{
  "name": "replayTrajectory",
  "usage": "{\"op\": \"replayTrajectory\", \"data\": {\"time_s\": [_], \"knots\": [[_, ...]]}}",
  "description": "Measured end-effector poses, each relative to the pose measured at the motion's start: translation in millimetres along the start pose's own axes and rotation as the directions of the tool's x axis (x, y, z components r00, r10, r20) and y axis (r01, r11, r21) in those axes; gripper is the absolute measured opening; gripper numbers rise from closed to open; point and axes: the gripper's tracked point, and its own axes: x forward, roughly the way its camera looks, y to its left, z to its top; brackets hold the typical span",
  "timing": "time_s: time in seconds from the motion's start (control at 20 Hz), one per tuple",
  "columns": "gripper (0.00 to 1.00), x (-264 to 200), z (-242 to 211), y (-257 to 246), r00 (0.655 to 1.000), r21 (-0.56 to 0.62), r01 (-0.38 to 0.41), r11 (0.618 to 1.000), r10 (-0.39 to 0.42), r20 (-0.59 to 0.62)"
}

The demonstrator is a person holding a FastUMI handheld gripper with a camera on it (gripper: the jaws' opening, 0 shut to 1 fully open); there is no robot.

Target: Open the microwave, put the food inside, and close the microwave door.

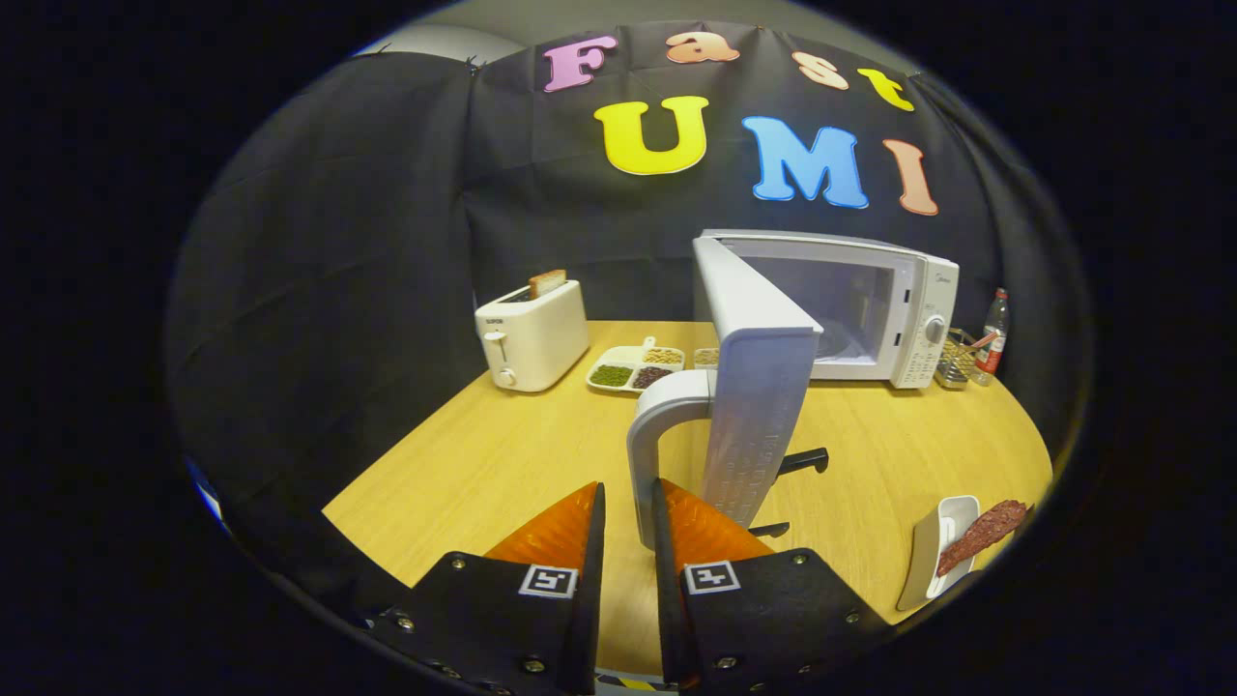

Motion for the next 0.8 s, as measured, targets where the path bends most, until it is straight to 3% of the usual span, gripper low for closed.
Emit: {"op": "replayTrajectory", "data": {"time_s": [0.05,0.1,0.35,0.45,0.55,0.65,0.8], "knots": [[0.27,-2,-4,19,0.996,0.008,-0.092,0.996,0.092,-0.016],[0.27,-8,-1,25,0.991,0.002,-0.134,0.991,0.135,-0.010],[0.27,-37,24,36,0.964,-0.026,-0.260,0.965,0.261,0.057],[0.33,-50,39,33,0.955,-0.048,-0.276,0.960,0.280,0.098],[0.63,-69,56,24,0.946,-0.064,-0.278,0.958,0.285,0.155],[1.00,-79,72,11,0.941,-0.088,-0.249,0.964,0.263,0.215],[1.00,-94,88,-19,0.939,-0.095,-0.194,0.976,0.213,0.269]]}}
